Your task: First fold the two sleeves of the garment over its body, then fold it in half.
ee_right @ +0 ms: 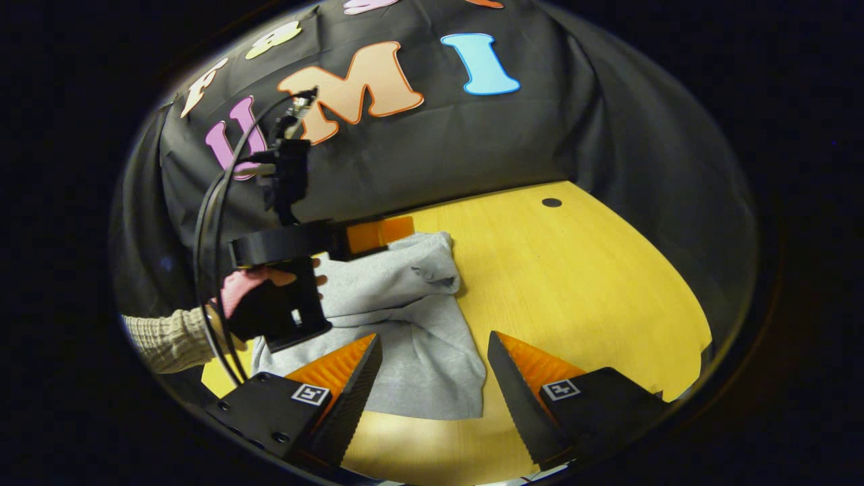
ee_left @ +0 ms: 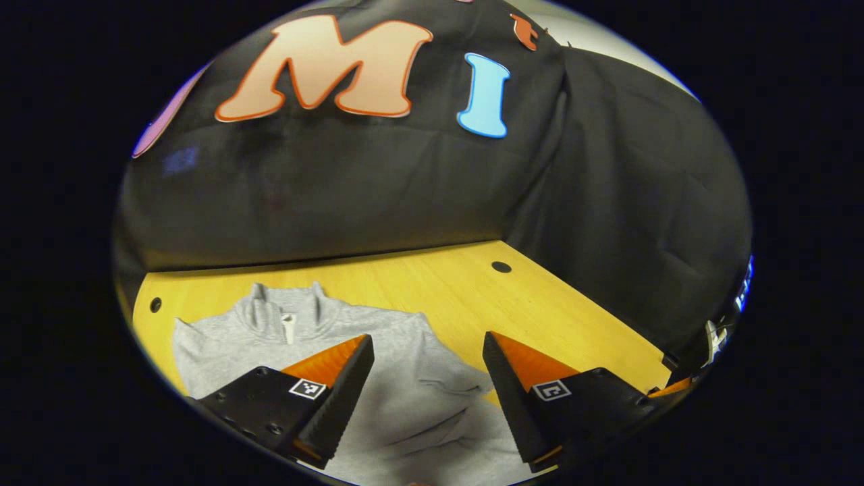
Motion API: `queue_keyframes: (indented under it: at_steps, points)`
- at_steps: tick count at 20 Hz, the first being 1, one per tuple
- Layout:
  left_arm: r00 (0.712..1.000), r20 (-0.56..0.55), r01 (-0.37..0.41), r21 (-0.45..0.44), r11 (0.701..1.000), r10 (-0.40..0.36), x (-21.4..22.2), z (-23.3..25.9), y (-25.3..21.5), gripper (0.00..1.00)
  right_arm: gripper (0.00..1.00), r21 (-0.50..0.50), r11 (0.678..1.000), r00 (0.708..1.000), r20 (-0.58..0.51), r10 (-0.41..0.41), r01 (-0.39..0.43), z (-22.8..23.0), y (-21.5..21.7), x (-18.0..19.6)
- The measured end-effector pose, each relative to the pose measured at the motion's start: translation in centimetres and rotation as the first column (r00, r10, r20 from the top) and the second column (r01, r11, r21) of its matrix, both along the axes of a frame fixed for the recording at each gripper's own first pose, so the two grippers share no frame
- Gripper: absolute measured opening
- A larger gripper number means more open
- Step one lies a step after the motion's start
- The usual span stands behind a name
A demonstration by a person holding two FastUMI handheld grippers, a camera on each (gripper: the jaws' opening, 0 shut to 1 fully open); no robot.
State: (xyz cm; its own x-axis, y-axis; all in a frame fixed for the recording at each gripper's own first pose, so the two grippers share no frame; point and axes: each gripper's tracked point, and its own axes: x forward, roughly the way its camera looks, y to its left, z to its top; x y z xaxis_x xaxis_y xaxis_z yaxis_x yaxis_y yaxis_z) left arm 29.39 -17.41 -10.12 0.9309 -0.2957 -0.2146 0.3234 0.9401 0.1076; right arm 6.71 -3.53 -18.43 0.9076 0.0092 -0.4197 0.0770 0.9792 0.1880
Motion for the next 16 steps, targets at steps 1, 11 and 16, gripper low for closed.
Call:
queue_keyframes:
  at_steps: [1,11,16]
  points:
    - [1.0,0.013,-0.02,0.001,1.0,0.02,-0.9,0.5,1.7,0.94,0.94,-0.003,1.0,1.0,-0.009,0.004,-0.004,-0.5,0.2,0.0]
    - [0.955,-0.074,-0.286,0.015,0.958,0.286,-14.5,-4.9,19.3,0.95,0.94,-0.085,0.996,0.988,-0.151,0.024,-0.037,-8.1,0.5,-1.2]
    - [0.905,-0.197,-0.371,0.065,0.926,0.377,-20.6,-11.2,24.0,0.95,0.94,-0.12,0.991,0.978,-0.206,0.037,-0.062,-10.5,0.5,-1.1]
